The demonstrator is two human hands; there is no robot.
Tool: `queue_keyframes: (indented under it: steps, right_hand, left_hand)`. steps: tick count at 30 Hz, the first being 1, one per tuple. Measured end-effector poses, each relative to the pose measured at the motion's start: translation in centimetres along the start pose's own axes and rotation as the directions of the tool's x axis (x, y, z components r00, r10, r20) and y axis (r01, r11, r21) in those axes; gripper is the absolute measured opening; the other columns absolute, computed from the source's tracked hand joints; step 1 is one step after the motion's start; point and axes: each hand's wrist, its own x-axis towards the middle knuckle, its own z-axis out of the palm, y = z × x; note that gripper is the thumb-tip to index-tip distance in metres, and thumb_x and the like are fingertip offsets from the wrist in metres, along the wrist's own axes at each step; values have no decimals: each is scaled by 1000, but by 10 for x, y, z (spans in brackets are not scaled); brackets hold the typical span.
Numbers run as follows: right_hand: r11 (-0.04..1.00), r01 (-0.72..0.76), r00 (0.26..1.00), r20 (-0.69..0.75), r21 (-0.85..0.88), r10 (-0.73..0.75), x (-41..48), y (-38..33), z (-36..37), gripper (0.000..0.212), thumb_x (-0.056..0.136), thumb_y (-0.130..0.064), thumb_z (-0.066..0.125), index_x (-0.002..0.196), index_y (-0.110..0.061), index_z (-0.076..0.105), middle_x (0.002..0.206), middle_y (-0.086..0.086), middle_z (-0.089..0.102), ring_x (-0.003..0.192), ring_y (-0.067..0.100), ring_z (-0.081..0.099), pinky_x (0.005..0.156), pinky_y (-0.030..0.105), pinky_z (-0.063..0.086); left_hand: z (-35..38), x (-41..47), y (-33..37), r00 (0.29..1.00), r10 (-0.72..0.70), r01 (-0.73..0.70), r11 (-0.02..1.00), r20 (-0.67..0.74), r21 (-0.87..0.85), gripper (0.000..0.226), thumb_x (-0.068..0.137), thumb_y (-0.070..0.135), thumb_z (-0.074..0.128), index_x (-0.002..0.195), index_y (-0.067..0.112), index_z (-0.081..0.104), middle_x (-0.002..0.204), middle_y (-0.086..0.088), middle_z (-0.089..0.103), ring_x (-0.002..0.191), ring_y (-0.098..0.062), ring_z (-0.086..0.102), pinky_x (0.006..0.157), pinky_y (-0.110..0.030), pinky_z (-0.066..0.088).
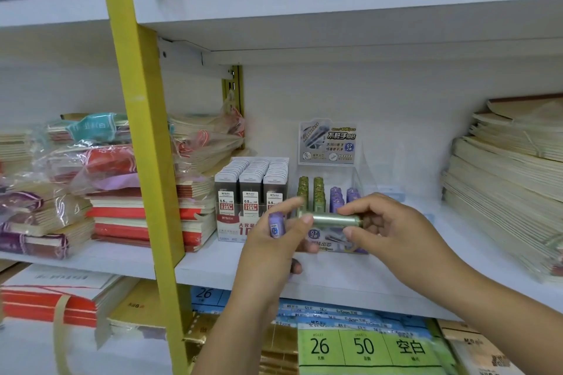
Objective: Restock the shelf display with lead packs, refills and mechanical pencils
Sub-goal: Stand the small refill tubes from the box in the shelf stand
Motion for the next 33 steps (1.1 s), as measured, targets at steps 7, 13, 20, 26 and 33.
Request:
queue_keyframes:
  steps: [7, 13, 20, 26, 33]
  right_hand:
    - [938, -13, 999, -30, 347, 25, 3, -5, -1, 28, 77, -2, 73, 98, -19, 67, 90, 10, 72, 84, 28, 70, 77, 37, 57]
    - [965, 68, 998, -30, 255, -63, 12, -8, 1, 27, 80, -3, 71, 98, -23, 70, 94, 0, 73, 89, 16, 69, 77, 21, 55]
    - [965, 192, 979, -108, 180, -174, 20, -9, 13, 27, 76, -26, 68, 102, -33, 69, 93, -11, 73, 89, 7, 69, 76, 14, 53]
    - [978, 153, 954, -277, 139, -110, 86, -8, -1, 25, 84, -9, 71, 91, -31, 64, 89, -7, 72, 85, 14, 70, 82, 31, 58]
    - [949, 73, 988, -109, -305, -111, 167, 17, 9, 18, 90, -13, 62, 105, -18, 55, 96, 0, 62, 90, 22, 63, 81, 33, 52]
  left_hand:
    - [-9, 2, 1, 996, 49, -64, 966, 68, 249, 18, 87, 24, 75, 85, 42, 70, 81, 6, 74, 47, -9, 53, 43, -17, 39]
    - [-10, 3, 1, 996, 54, -69, 968, 67, 243, 16, 87, 26, 75, 82, 40, 70, 78, 3, 74, 41, -2, 44, 41, -16, 37]
    - [-12, 7, -2, 997, 57, -66, 977, 50, 205, 6, 87, 27, 74, 84, 32, 72, 62, 11, 67, 40, 0, 44, 40, -14, 36]
    - [-23, 15, -4, 994, 106, -105, 961, 11, 255, 13, 93, 31, 63, 101, 41, 61, 76, 15, 68, 58, 2, 56, 56, -13, 48]
    - [-36, 20, -7, 983, 105, -149, 936, 151, 319, 18, 103, 25, 48, 98, 36, 61, 87, 13, 70, 80, -3, 66, 76, -21, 53]
